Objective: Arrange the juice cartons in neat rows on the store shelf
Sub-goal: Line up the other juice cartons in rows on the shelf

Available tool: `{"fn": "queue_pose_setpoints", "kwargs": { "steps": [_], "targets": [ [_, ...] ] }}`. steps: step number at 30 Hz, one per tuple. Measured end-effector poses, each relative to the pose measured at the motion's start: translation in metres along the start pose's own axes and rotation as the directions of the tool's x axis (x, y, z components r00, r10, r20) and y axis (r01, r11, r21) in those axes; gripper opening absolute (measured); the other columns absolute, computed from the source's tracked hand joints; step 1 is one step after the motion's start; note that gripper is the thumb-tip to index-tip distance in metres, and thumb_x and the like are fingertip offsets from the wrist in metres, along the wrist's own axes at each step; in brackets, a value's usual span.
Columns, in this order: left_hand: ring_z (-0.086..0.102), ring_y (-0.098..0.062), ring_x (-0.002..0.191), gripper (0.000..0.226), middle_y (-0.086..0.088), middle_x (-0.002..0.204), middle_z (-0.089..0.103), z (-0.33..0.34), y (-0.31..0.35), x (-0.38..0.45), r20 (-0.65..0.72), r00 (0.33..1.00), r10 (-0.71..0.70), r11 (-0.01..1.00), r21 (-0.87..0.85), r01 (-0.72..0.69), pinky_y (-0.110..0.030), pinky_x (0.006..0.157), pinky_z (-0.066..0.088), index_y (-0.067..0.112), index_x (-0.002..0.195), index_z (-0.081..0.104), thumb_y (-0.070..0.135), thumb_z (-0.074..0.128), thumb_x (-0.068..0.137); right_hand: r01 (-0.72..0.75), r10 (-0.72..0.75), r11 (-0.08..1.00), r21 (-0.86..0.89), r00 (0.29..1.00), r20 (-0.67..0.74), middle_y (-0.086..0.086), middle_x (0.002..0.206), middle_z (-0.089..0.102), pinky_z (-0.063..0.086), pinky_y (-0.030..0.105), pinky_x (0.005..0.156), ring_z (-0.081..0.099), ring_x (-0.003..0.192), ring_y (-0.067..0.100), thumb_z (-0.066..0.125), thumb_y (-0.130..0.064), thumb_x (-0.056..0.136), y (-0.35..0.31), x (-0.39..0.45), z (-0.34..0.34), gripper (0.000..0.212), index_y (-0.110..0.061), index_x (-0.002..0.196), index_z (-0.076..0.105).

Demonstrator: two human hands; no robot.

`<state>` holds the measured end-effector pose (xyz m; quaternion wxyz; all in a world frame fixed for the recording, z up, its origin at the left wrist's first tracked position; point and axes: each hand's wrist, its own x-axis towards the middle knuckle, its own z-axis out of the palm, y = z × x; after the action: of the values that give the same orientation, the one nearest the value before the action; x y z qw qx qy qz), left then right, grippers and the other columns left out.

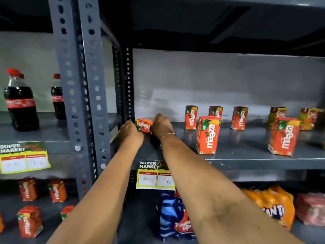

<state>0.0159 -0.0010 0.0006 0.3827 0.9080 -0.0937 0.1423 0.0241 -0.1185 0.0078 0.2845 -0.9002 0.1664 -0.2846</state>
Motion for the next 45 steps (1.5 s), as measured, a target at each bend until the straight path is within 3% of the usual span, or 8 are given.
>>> {"fn": "queue_pose_setpoints", "kwargs": {
  "steps": [8,13,18,22,26,29,35,45],
  "targets": [
    [0.051,-0.041,0.119,0.048,-0.019,0.133,0.053,-0.003,-0.002,-0.003,0.031,0.999,-0.023,0.996,-0.080,0.025,-0.050,0.098,0.044,0.012,0.131,0.044,0.011,0.052,0.084,-0.165,0.207,0.921,0.352,0.975,-0.085,0.014,0.112,0.067,0.048,0.027,0.082,0.064,0.103,0.032,0.061,-0.015,0.080,0.002,-0.017,-0.002,0.024,-0.011,0.103,0.065],
    [0.052,-0.038,0.118,0.055,-0.016,0.136,0.050,-0.008,-0.004,-0.003,0.043,0.995,-0.093,0.964,-0.247,0.101,-0.045,0.098,0.045,0.014,0.140,0.032,0.009,0.044,0.086,-0.244,0.346,0.701,0.670,0.938,-0.021,0.011,0.107,0.066,0.058,0.036,0.077,0.066,0.095,0.031,0.061,-0.009,0.081,0.000,-0.021,-0.008,0.019,-0.020,0.095,0.055],
    [0.051,-0.030,0.119,0.054,-0.009,0.134,0.054,-0.005,-0.005,-0.002,0.077,0.997,-0.022,0.936,-0.349,0.048,-0.035,0.099,0.043,0.017,0.138,0.041,0.002,0.041,0.087,-0.295,0.228,0.480,0.826,0.951,0.207,0.018,0.109,0.063,0.058,0.045,0.081,0.066,0.092,0.033,0.060,0.006,0.078,0.005,-0.029,-0.007,0.040,-0.010,0.113,0.049],
    [0.052,-0.025,0.117,0.052,-0.007,0.133,0.056,-0.002,-0.002,-0.007,0.129,0.988,0.089,0.928,-0.372,-0.035,-0.024,0.081,0.038,0.013,0.131,0.051,-0.008,0.040,0.085,-0.232,0.124,0.672,0.703,0.972,0.202,0.022,0.107,0.070,0.056,0.041,0.084,0.067,0.093,0.030,0.064,0.004,0.074,0.005,-0.029,-0.005,0.037,-0.002,0.111,0.065],
    [0.054,-0.018,0.093,0.037,-0.008,0.118,0.067,-0.001,-0.003,-0.007,0.082,0.993,0.090,0.936,-0.347,-0.056,-0.024,0.077,0.037,0.011,0.114,0.063,-0.004,0.047,0.085,-0.171,0.095,0.823,0.542,0.982,0.165,0.018,0.110,0.070,0.052,0.045,0.094,0.066,0.103,0.029,0.067,-0.001,0.078,0.006,-0.029,0.002,0.038,-0.005,0.115,0.060],
    [0.057,-0.020,0.093,0.036,-0.006,0.113,0.069,0.002,-0.006,-0.005,0.053,0.989,0.141,0.946,-0.302,-0.119,-0.025,0.075,0.039,0.014,0.110,0.067,-0.002,0.050,0.083,-0.122,0.065,0.889,0.442,0.988,0.142,0.013,0.116,0.067,0.050,0.043,0.096,0.062,0.108,0.029,0.073,-0.011,0.077,0.005,-0.030,0.001,0.049,-0.008,0.122,0.054],
    [0.063,-0.023,0.094,0.041,-0.004,0.107,0.071,0.005,-0.008,-0.001,0.024,0.986,0.167,0.956,-0.247,-0.156,-0.029,0.079,0.049,0.021,0.106,0.071,-0.002,0.047,0.081,-0.056,0.020,0.947,0.317,0.993,0.113,0.013,0.121,0.061,0.046,0.029,0.085,0.059,0.112,0.030,0.076,-0.024,0.077,-0.002,-0.033,0.000,0.071,-0.008,0.132,0.033],
    [0.062,-0.022,0.102,0.042,-0.006,0.109,0.070,-0.001,-0.003,-0.014,-0.171,0.957,0.236,0.888,-0.363,-0.284,-0.026,0.082,0.044,0.015,0.109,0.068,-0.006,0.047,0.080,0.060,0.002,0.958,0.280,0.976,-0.216,0.011,0.102,0.067,0.058,0.042,0.076,0.068,0.092,0.032,0.072,-0.024,0.080,-0.012,-0.063,-0.019,0.049,-0.015,0.113,0.038]
  ]
}}
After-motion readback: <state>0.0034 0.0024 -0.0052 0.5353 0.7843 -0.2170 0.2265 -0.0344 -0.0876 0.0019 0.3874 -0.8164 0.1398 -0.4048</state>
